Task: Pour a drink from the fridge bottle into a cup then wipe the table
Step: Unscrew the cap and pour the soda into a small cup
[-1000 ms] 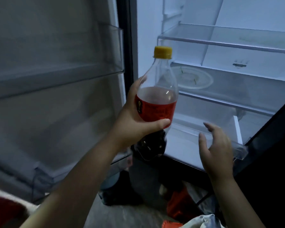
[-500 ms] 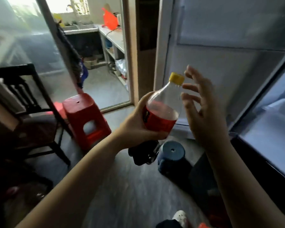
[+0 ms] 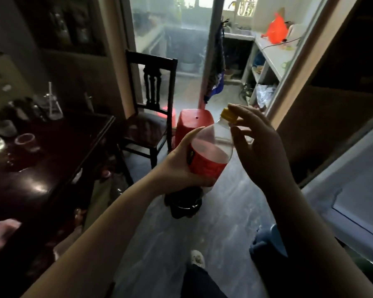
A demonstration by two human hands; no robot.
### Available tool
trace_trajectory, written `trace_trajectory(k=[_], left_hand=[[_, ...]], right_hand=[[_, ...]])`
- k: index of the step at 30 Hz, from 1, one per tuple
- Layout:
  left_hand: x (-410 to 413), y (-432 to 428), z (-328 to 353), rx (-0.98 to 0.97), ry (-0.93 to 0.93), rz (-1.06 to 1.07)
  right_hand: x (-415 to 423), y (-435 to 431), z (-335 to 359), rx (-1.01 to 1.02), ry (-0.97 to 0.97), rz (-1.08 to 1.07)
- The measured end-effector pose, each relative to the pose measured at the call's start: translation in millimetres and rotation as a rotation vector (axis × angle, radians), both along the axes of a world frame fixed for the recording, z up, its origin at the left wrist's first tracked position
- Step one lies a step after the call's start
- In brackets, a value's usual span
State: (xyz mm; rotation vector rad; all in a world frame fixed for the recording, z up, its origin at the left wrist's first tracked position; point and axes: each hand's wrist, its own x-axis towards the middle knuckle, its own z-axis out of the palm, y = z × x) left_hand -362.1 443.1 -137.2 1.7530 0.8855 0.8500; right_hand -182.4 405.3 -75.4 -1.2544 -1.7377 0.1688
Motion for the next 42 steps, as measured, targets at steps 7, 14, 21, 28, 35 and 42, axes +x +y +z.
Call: trace_trajectory(k=[7,14,21,28,35,42], left_hand=[[-32.3,55.0,-20.1,-0.001,0.088,0.238],[-48.6,107.0,-36.2,-0.101,0.193,0.43],[-94.6,117.4,-61.3,-0.196,0.385,0.722],[-162.4,117.4,-72.9,-0.235,0.346,0.916],[-243.0,147.8,-73.2,-0.23,0.283,0.998],[-310.1,172.1,-73.5,-0.26,0.281,0.993]], right_hand=[[-15.6,94.5,-5.9,-0.115,-0.208,0.201],[-32.2,195.2,-18.5,-0.265,-0.363,0.441],[-102.6,260.4,-45.1,-0.268,-0.28,0.625],[-207.5,305.3,-69.5,-0.309,-0.318,0.74],[-302.8,343.6,-63.8,-0.346,-0.34,0.82],[-369.5,374.6,-69.1,-0.354,-0.364,0.906]])
